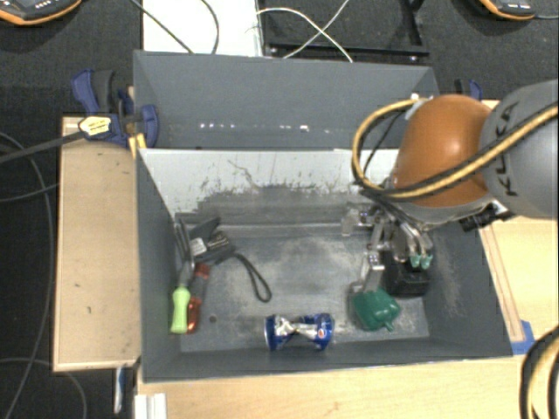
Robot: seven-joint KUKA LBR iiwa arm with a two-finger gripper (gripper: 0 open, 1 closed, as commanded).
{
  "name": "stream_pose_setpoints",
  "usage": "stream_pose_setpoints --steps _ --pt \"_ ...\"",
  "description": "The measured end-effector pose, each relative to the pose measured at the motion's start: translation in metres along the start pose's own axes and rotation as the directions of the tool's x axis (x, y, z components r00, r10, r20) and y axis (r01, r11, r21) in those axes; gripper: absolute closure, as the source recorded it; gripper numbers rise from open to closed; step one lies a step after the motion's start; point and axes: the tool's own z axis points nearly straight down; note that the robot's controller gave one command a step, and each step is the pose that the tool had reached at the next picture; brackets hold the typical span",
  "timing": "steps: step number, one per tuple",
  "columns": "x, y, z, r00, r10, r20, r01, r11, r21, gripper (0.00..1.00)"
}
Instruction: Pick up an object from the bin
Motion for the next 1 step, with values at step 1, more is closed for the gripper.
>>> stream_pose_setpoints --steps 1 --pt "-0.0018 0.0 -0.0045 1.0 0.0 0.008 0.0 1.0 0.0 0.0"
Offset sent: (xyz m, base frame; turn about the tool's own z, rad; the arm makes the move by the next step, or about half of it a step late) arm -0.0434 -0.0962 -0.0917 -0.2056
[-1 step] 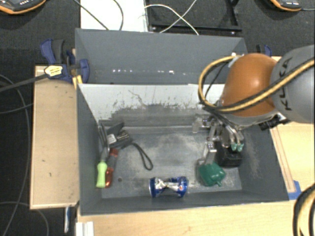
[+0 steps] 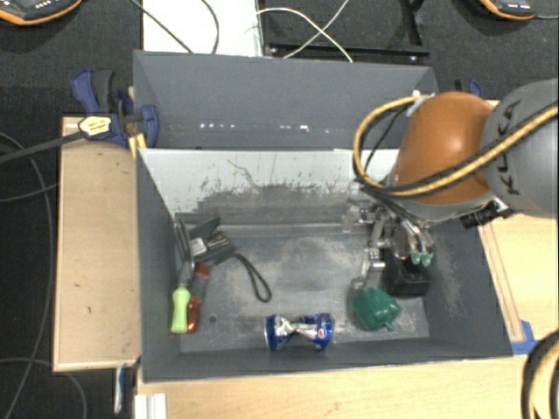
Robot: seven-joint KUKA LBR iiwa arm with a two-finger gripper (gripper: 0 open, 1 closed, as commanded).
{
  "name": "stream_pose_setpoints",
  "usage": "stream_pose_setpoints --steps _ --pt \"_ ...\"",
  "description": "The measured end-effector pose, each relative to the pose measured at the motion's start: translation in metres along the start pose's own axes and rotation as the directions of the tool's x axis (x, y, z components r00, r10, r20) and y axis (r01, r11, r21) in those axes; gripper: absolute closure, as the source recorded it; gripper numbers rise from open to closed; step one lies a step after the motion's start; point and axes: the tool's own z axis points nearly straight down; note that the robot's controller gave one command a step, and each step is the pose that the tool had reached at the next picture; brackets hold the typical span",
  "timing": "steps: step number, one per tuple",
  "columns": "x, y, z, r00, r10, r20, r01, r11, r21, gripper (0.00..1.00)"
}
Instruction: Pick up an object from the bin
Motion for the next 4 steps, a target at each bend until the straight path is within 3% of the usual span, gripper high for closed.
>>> stream_pose_setpoints --steps 1,2,3,4 --pt "0.043 -0.093 0.093 0.98 -0.2 -0.006 0.2 0.98 -0.001 0.0" --pt "0.039 -0.096 0.044 0.986 -0.169 0.004 0.169 0.986 0.001 0.0" --pt "0.062 -0.127 0.064 0.956 -0.293 0.006 0.293 0.956 -0.014 0.0" --pt "0.025 -0.125 0.105 0.753 -0.655 -0.052 0.653 0.755 -0.058 0.0"
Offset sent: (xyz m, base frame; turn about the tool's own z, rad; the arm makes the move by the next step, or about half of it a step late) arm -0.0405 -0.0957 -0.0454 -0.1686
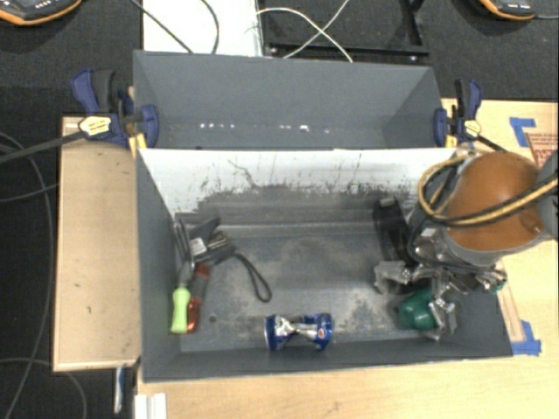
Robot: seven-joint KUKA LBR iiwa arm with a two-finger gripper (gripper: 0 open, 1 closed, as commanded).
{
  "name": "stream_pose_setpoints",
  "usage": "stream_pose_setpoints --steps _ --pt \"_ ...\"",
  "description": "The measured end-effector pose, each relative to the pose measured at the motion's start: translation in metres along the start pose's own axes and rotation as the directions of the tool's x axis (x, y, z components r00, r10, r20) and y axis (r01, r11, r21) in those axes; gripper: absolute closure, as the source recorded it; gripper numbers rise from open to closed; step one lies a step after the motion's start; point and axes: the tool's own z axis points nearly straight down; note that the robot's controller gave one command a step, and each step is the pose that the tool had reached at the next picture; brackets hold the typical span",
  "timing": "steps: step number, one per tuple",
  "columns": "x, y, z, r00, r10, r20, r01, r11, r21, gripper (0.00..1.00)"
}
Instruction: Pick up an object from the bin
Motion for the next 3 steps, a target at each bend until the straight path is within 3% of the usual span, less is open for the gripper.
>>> stream_pose_setpoints --steps 1,3 --pt "0.028 0.031 -0.007 0.998 -0.028 0.058 0.025 0.998 0.051 1.0" --pt "0.029 0.034 -0.018 0.998 -0.025 0.056 0.023 0.999 0.044 1.0"
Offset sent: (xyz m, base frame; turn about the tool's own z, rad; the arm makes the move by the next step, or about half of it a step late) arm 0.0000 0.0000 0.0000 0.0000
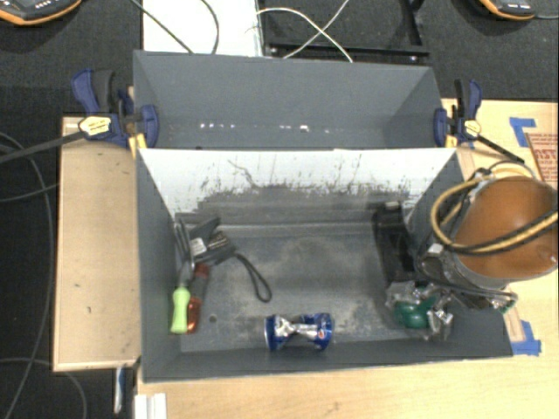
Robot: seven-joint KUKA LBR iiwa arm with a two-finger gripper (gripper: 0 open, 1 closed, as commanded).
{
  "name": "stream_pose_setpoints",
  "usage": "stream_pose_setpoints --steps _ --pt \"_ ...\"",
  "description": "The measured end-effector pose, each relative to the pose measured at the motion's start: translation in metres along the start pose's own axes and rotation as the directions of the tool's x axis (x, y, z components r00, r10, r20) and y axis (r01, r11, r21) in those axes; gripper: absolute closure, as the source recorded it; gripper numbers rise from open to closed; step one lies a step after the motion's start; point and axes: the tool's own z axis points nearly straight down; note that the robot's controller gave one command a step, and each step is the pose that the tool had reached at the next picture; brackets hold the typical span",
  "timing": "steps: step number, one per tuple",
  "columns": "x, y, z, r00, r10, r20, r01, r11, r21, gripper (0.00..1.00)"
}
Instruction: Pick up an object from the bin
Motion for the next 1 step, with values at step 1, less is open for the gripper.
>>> stream_pose_setpoints --steps 1 --pt "-0.0012 -0.0007 -0.015 1.0 0.002 0.003 -0.002 1.0 0.005 1.0"
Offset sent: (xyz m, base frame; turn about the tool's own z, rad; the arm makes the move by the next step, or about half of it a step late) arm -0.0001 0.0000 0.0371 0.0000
